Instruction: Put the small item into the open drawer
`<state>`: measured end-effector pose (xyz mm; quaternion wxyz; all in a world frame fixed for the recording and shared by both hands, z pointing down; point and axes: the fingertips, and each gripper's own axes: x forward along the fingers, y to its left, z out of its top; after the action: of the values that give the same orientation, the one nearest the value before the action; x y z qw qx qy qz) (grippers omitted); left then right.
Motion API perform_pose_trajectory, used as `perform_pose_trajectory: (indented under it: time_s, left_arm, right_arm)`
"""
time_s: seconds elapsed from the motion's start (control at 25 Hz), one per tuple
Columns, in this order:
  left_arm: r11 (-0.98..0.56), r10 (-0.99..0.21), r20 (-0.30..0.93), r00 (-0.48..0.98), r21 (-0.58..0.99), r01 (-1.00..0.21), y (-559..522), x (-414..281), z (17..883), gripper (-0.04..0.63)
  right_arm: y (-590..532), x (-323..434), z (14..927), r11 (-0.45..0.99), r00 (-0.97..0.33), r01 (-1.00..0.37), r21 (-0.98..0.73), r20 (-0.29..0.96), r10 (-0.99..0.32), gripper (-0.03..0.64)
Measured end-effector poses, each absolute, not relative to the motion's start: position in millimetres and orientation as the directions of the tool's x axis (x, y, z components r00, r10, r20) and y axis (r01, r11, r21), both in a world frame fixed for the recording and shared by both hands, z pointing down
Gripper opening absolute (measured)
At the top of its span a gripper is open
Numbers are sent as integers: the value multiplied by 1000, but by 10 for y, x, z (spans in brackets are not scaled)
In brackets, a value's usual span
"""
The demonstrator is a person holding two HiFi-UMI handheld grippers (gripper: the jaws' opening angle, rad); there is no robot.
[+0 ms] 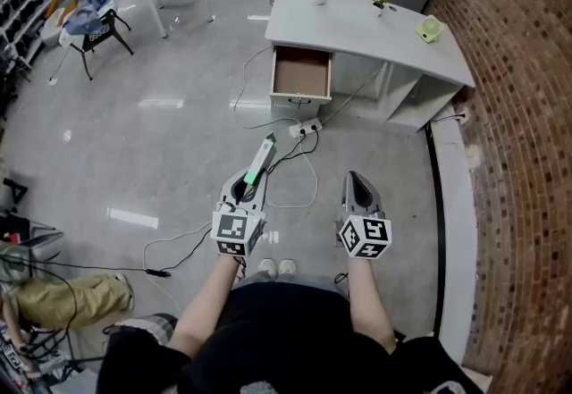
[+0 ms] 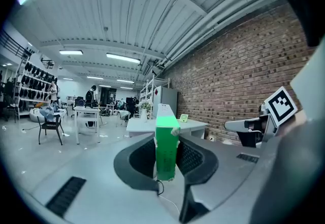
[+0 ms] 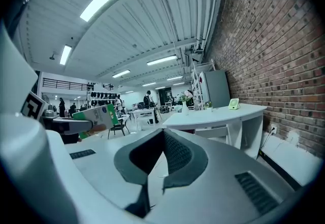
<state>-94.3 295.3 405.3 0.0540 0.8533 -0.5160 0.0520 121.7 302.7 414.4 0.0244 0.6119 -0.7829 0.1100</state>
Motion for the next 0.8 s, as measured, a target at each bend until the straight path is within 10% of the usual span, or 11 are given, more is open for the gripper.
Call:
perform_pose_trajectory:
  time_s: [0.8]
  left_arm:
    - [-477,-862,163,480,63,-877,2813,-1165,4243,86]
  right_arm:
    - [2921,977,4280,210,-241,-962,-175,177,-954,2]
